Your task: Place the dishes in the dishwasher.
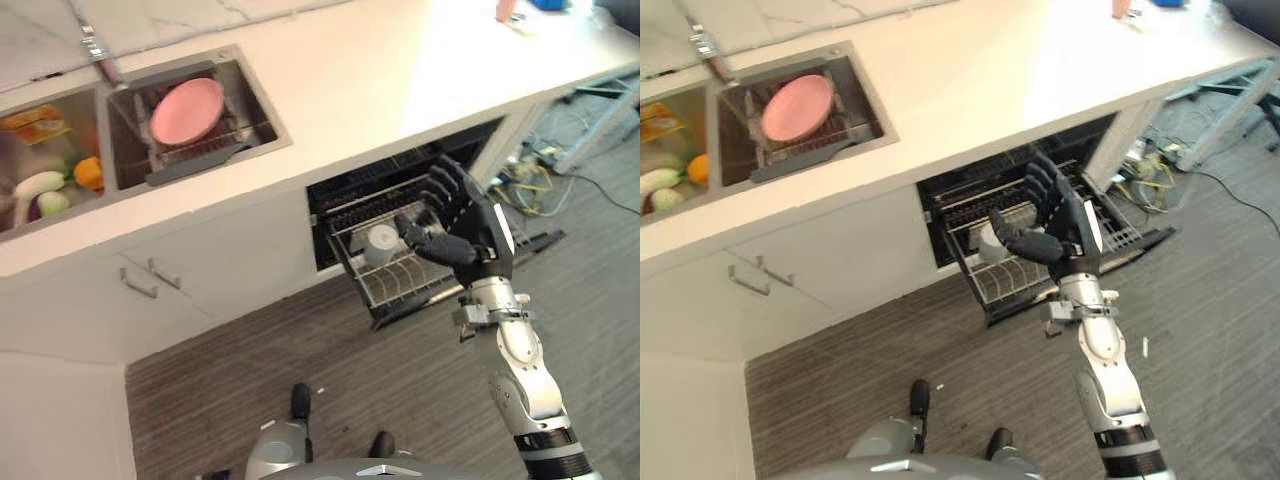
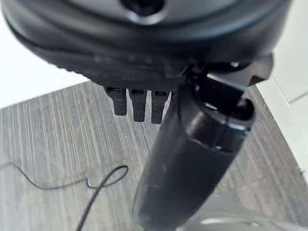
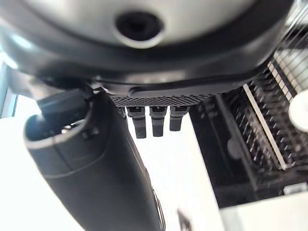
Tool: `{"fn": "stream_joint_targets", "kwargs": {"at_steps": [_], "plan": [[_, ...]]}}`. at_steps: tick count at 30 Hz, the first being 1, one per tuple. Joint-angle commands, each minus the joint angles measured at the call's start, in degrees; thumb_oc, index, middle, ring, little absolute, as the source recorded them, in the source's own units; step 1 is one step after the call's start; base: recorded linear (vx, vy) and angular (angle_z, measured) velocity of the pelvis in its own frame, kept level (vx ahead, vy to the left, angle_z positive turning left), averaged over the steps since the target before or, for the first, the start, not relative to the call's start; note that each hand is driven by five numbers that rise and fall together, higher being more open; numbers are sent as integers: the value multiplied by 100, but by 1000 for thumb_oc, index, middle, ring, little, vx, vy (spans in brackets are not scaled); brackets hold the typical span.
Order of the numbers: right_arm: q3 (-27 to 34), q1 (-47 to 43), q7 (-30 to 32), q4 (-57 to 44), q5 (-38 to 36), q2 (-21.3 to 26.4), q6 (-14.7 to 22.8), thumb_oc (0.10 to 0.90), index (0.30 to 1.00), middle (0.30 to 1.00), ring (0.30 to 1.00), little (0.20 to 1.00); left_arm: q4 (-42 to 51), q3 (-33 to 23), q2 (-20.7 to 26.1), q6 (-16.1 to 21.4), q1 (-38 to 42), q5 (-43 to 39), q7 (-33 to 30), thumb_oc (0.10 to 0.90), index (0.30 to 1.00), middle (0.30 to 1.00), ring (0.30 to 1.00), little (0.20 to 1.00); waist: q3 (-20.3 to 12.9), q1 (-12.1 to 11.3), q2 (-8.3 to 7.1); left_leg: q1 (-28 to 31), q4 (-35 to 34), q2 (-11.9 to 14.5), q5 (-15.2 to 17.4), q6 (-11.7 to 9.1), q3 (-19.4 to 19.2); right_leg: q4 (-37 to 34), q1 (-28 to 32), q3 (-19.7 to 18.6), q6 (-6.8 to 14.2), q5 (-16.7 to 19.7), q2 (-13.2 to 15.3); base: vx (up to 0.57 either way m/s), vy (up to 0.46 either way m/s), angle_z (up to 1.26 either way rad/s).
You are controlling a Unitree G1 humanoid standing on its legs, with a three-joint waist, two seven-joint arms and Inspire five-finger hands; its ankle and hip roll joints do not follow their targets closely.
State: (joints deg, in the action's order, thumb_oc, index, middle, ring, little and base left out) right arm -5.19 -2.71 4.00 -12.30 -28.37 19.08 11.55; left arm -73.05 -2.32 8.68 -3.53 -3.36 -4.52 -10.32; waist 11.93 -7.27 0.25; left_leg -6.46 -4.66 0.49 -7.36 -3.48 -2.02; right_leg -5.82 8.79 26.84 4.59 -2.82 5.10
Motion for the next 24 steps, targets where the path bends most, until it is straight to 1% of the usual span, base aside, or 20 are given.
{"fn": "stream_joint_targets", "kwargs": {"at_steps": [1, 2, 3, 4, 5, 6, 7, 8, 10, 11, 13, 14, 15, 16, 17, 18, 19, 20, 23, 24], "plan": [[307, -1004, -71, -795, 122, 233, 817, 800, 900, 900, 900, 900, -288, 327, 119, -60, 219, 131, 23, 800, 900, 900, 900, 900, 58, -97, -138, -211, 241, 457, -139, -242, -1146, 102, 103, 419, 251, -161, 315, -66, 19, 167], [302, -1011, -67, -793, 125, 235, 818, 800, 900, 900, 900, 900, -288, 322, 116, -61, 223, 132, 21, 800, 900, 900, 900, 900, 53, -97, -139, -233, 271, 458, -120, -239, -1150, 105, 91, 414, 252, -161, 319, -76, 27, 141], [466, -1137, 44, -912, 275, 388, 825, 800, 900, 900, 900, 900, -403, 108, 100, -125, 177, 31, -16, 800, 900, 900, 900, 900, 20, 181, -160, -352, 588, 719, -67, -209, -2539, 103, 71, 552, 255, -237, 305, -21, 39, 129], [548, -1165, 41, -968, 306, 392, 808, 800, 900, 900, 900, 900, -523, 30, 69, -196, 122, 60, -16, 800, 900, 900, 900, 900, -125, 348, -98, -187, 350, 928, -1, -138, -3326, 124, 5, 707, 303, -211, 265, -18, 52, 111], [528, -1155, 39, -979, 307, 397, 800, 800, 900, 900, 900, 900, -531, 14, 57, -195, 112, 67, -16, 800, 900, 900, 900, 900, -147, 341, -83, -158, 275, 911, -14, -120, -3365, 126, -12, 683, 315, -194, 268, 145, 148, 141], [549, -1119, 86, -1002, 306, 355, 784, 800, 900, 900, 900, 900, -631, -30, -13, -282, 52, 191, -9, 800, 900, 900, 900, 900, -266, 281, -21, -106, 105, 724, -63, -83, -3198, 133, 67, 676, 325, -195, 267, 140, 95, 160], [549, -1119, 86, -1002, 306, 355, 784, 800, 900, 900, 900, 900, -631, -30, -13, -282, 52, 191, -9, 800, 900, 900, 900, 900, -266, 281, -21, -106, 105, 724, -63, -83, -3198, 133, 67, 676, 325, -195, 267, 442, 296, 170], [619, -989, 25, -901, 532, 415, 659, 800, 900, 900, 900, 900, -984, -133, 34, -350, -178, 621, 53, 800, 900, 900, 900, 900, -410, 149, -8, 81, 26, 474, 42, 46, -2864, 863, 338, 1016, 314, -209, 586, 412, 324, 120], [752, -744, 1, -937, 671, 424, 627, 800, 900, 900, 900, 900, -997, -186, 78, -343, -219, 692, 79, 800, 900, 900, 900, 900, -413, 247, -30, 362, -34, 211, 345, 237, -2595, 2111, 137, 1060, 430, 45, 1120, 395, 343, 67], [829, -676, 23, -927, 745, 428, 601, 800, 900, 900, 900, 900, -942, -168, 135, -320, -196, 652, 71, 800, 900, 900, 900, 900, -354, 410, -31, 503, -34, 125, 491, 338, -2460, 2802, -86, 828, 521, 263, 1301, 252, 241, 70], [959, -610, 100, -873, 878, 379, 587, 800, 900, 900, 900, 900, -879, -66, 178, -311, -97, 589, 94, 800, 900, 900, 900, 900, -222, 719, -17, 752, -34, -2, 716, 466, -2178, 3816, -612, 120, 623, 291, 1381, 182, 163, 102], [959, -610, 100, -873, 878, 379, 587, 800, 900, 900, 900, 900, -879, -66, 178, -311, -97, 589, 94, 800, 900, 900, 900, 900, -222, 719, -17, 752, -34, -2, 716, 466, -2178, 3816, -612, 120, 623, 291, 1381, 19, 46, 121], [1001, -628, 172, -828, 907, 327, 569, 800, 900, 900, 900, 900, -914, -40, 188, -345, -61, 502, 180, 800, 900, 900, 900, 900, -155, 819, 62, 782, -34, 52, 674, 528, -2146, 4102, -975, -185, 509, 268, 1176, -7, -52, 100], [1125, -584, 212, -831, 997, 349, 551, 800, 900, 900, 900, 900, -972, -9, 134, -360, -10, 524, 253, 800, 900, 900, 900, 900, -150, 1009, 77, 791, -34, 72, 683, 468, -1923, 4007, -1338, -868, 444, -31, 622, 58, -90, 147], [1203, -526, 269, -882, 1148, 432, 543, 800, 900, 900, 900, 900, -926, 174, 100, -305, 110, 702, 204, 800, 900, 900, 900, 900, -158, 1161, 93, 756, -34, 91, 689, 377, -1702, 3525, -1565, -1359, 373, -221, 159, 174, -150, 110], [1319, -571, 313, -1036, 1164, 452, 558, 800, 900, 900, 900, 900, -873, 330, 79, -331, 184, 890, 249, 800, 900, 900, 900, 900, -126, 1221, 47, 753, -34, 26, 698, 342, -1631, 2787, -1557, -1394, 246, -375, 130, 144, -106, 106], [1327, -567, 313, -1042, 1165, 451, 553, 800, 900, 900, 900, 900, -874, 335, 80, -332, 188, 895, 251, 800, 900, 900, 900, 900, -128, 1223, 64, 754, -34, 48, 700, 331, -1618, 2708, -1514, -1371, 232, -347, 100, 151, -156, 78], [1293, -621, 397, -1030, 1293, 405, 565, 800, 900, 900, 900, 900, -876, 387, 108, -350, 165, 983, 327, 800, 900, 900, 900, 900, -112, 1071, 53, 811, -34, 129, 693, 261, -1677, 2113, -1455, -886, 174, -249, 383, 98, -76, 62], [1343, -478, 385, -1113, 1477, 412, 536, 800, 900, 900, 900, 900, -852, 332, 52, -327, 54, 948, 335, 800, 900, 900, 900, 900, -109, 1047, 39, 943, -34, 148, 730, 300, -1698, 2352, -1506, -920, 219, -271, 363, 67, -42, -19], [1411, -383, 387, -1152, 1520, 410, 523, 800, 900, 900, 900, 900, -857, 341, 32, -339, 29, 1006, 332, 800, 900, 900, 900, 900, -140, 1031, 16, 962, -34, 107, 751, 305, -1677, 2150, -1382, -932, 208, -291, 341, 134, -124, -53]]}}
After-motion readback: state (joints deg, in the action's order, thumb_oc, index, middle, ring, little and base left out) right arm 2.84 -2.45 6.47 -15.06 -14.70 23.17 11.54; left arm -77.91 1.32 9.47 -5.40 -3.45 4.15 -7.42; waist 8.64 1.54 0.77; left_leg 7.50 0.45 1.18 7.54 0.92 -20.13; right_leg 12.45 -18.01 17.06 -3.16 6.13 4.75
